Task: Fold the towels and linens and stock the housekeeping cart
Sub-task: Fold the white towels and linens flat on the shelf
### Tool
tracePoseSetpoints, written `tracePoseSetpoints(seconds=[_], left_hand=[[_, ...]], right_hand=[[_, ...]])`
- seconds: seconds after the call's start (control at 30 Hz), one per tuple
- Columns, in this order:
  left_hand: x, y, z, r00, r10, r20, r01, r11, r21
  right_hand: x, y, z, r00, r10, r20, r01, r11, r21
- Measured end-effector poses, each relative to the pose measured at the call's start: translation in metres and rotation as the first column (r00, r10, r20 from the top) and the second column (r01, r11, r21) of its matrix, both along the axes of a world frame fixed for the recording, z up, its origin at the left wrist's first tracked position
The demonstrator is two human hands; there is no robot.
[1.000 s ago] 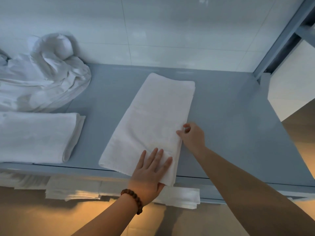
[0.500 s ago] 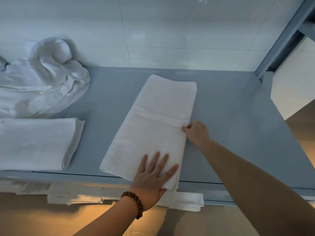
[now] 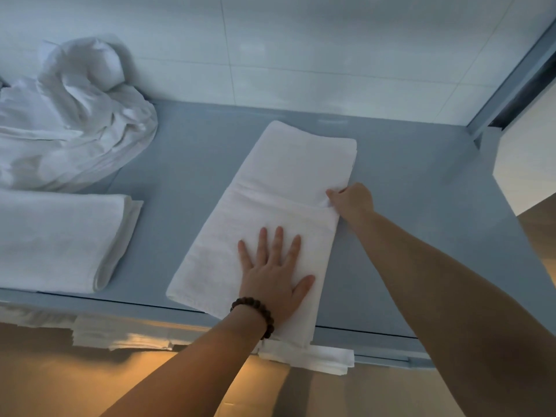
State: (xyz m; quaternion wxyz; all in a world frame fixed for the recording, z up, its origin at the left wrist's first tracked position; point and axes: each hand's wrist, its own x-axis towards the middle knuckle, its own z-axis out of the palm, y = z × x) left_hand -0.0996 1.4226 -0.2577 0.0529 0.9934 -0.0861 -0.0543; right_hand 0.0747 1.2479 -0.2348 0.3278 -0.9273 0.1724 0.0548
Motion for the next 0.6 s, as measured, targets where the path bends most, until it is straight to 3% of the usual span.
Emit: tracePoseSetpoints(seconds=[0.17,0.3,0.43,0.6], left_hand=[[-0.001,0.002,-0.005,1.000,-0.011,0.023,0.011,1.000,0.018],[-0.002,0.002,-0.006,1.000,-0.005,0.030,0.005,1.000,0.006],[-0.004,0.002,-0.007,1.000,-0.007,0.027,0.007,1.000,0.012],[0.013,-0.002,0.006,0.997,0.069,0.035,-0.068,0.997,-0.024]], right_hand=[[0.007,0.000,-0.004,0.992,-0.126,0.023,0.125,0.991,0.041],[0.017,0.000,-0.005,0.995,-0.098,0.026,0.096,0.993,0.064],[0.027,-0.005,-0.001,0.985,-0.119,0.126,0.114,0.993,0.043],[0.034,-0.017,-0.007,0.993,-0.068,0.100,0.062,0.996,0.057]])
